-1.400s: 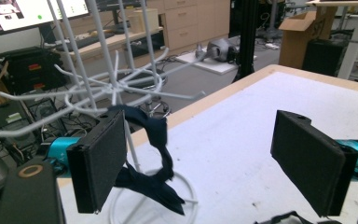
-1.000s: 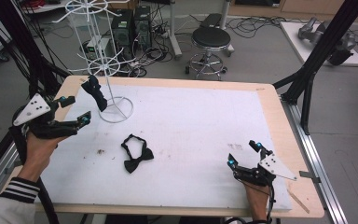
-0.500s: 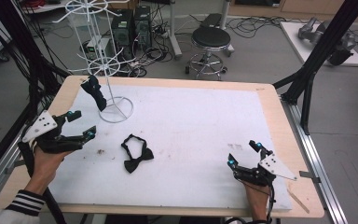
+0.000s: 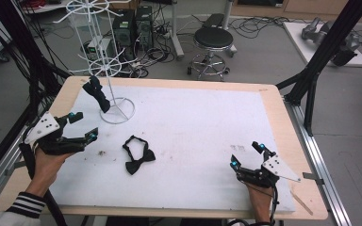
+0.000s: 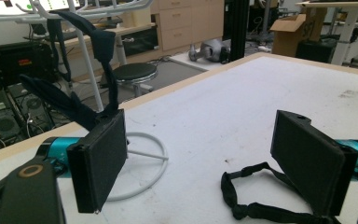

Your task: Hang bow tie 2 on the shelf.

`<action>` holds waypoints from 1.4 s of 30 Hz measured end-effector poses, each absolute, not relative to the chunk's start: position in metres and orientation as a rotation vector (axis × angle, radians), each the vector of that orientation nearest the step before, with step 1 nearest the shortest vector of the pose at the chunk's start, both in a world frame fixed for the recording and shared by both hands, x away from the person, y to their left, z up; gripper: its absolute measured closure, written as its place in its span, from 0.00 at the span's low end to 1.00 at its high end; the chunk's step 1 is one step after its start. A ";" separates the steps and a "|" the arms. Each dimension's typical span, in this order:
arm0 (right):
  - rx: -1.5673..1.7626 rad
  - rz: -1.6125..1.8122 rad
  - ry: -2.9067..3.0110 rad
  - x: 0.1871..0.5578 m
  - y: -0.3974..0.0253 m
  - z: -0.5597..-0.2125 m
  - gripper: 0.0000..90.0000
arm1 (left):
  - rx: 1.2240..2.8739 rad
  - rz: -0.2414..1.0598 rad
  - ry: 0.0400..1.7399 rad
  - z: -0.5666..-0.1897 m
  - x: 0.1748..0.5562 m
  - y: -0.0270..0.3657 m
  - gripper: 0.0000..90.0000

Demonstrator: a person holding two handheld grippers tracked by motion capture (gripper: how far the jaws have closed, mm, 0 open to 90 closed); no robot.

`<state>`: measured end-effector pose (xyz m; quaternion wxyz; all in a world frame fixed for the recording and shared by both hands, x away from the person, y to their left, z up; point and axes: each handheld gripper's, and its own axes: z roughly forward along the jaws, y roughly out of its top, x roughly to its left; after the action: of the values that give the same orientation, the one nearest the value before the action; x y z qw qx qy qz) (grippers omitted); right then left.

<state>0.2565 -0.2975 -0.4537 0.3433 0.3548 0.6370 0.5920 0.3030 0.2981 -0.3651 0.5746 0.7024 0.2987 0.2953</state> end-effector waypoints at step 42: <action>0.916 1.545 1.655 0.256 -0.297 -0.454 0.07 | 2.045 0.415 0.663 -0.354 0.299 0.230 0.20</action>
<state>0.2561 -0.2973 -0.4537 0.3427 0.3522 0.6367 0.5942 0.2994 0.2296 -0.3538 0.4584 0.8301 0.2693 0.1683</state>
